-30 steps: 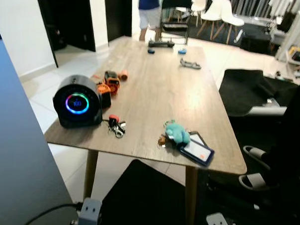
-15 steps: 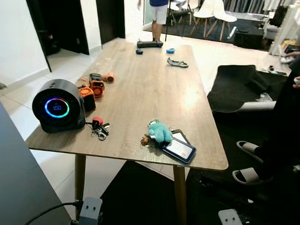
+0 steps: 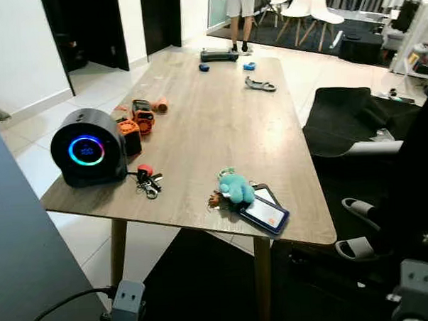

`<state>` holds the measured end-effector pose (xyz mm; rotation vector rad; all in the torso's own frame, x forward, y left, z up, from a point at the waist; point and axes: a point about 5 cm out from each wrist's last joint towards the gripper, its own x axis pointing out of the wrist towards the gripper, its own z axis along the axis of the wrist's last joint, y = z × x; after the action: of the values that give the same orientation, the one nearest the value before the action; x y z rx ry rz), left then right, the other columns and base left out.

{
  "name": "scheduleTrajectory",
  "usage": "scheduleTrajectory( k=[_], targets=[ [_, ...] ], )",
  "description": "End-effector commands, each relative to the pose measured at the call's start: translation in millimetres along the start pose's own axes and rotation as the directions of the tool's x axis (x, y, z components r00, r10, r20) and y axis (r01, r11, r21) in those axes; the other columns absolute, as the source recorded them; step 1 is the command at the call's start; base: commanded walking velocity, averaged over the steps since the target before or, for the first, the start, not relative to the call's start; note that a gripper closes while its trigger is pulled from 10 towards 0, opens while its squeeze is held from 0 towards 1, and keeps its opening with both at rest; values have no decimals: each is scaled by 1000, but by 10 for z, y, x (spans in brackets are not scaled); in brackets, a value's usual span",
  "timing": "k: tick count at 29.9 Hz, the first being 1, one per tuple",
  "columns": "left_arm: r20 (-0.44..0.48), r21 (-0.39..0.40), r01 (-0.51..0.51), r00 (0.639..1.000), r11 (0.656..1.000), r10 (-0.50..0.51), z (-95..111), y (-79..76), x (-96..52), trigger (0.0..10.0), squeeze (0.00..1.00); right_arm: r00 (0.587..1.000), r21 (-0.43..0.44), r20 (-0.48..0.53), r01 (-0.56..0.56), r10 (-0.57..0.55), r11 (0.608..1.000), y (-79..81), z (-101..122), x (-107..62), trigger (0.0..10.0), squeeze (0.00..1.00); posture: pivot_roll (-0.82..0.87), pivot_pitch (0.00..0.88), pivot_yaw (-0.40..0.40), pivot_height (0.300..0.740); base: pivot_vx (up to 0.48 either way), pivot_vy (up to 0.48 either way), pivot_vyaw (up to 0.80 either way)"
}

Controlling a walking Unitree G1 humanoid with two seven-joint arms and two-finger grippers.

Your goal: Hang keys on a hook

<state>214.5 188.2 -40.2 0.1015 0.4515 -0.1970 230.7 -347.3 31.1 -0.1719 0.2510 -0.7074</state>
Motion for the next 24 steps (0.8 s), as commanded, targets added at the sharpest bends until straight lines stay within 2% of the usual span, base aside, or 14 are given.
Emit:
scheduleTrajectory(
  k=[1, 2, 4, 6, 7, 8, 9, 11, 13, 15, 19, 20, 23, 24],
  targets=[
    [-3, 2, 1, 1000, 1000, -1, -28, 19, -31, 10000, 0, 996, 57, 88, -31, 26, 998, 61, 238, 94, 10000, 0, 82, 48, -34, 740, 0, 0, 0],
    [-3, 2, 1, 1000, 1000, -1, -28, 19, -31, 10000, 0, 996, 57, 88, -31, 26, 998, 61, 238, 94, 10000, 0, 82, 48, -34, 740, 0, 0, 0],
    [-1, 1, 5, 1000, 1000, -5, -26, 7, -29, 10000, 0, 985, 100, 144, -109, 94, 989, 208, 480, 185, 10000, 0, 81, 46, -34, 740, 0, 0, 0],
    [7, -1, 10, 1000, 1000, -10, -18, -2, -26, 10000, 0, 961, 152, 206, -217, 183, 964, 397, 727, 240, 10000, 0, 80, 46, -34, 740, 0, 0, 0],
    [7, -1, 10, 1000, 1000, -10, -18, -2, -26, 10000, 0, 961, 152, 206, -217, 183, 964, 397, 727, 240, 10000, 0, 80, 46, -34, 740, 0, 0, 0],
    [16, -2, 14, 1000, 1000, -14, -7, -8, -24, 10000, 0, 946, 153, 234, -266, 226, 952, 498, 853, 259, 10000, 0, 84, 47, -40, 740, 0, 0, 0],
    [16, -2, 14, 1000, 1000, -14, -7, -8, -24, 10000, 0, 946, 153, 234, -266, 226, 952, 498, 853, 259, 10000, 0, 84, 47, -40, 740, 0, 0, 0],
    [40, -11, 22, 999, 1000, -22, 11, -24, -25, 10000, 0, 893, 150, 309, -385, 327, 910, 751, 1160, 265, 10000, 0, 91, 48, -48, 740, 0, 0, 0],
    [53, -21, 27, 998, 999, -26, 12, -34, -35, 10000, 0, 836, 143, 359, -490, 416, 860, 950, 1361, 228, 10000, 0, 92, 48, -50, 740, 0, 0, 0],
    [53, -21, 27, 998, 999, -26, 12, -34, -35, 10000, 0, 836, 143, 359, -490, 416, 860, 950, 1361, 228, 10000, 0, 92, 48, -50, 740, 0, 0, 0],
    [114, -7, 53, 992, 999, -52, 20, -44, -103, 10000, 0, 729, 93, 375, -644, 573, 759, 1250, 1511, 121, 10000, 0, 88, 54, -50, 740, 0, 0, 0],
    [167, -17, 61, 984, 998, -57, 55, -15, -144, 10000, 0, 710, 94, 375, -669, 596, 737, 1310, 1526, 92, 10000, 0, 87, 54, -49, 740, 0, 0, 0],
    [291, -26, 64, 955, 998, -54, 157, 80, -261, 10000, 0, 680, 90, 368, -705, 634, 704, 1406, 1519, 38, 10000, 0, 85, 58, -51, 740, 0, 0, 0],
    [291, -26, 64, 955, 998, -54, 157, 80, -261, 10000, 0, 680, 90, 368, -705, 634, 704, 1406, 1519, 38, 10000, 0, 85, 58, -51, 740, 0, 0, 0]
  ],
)
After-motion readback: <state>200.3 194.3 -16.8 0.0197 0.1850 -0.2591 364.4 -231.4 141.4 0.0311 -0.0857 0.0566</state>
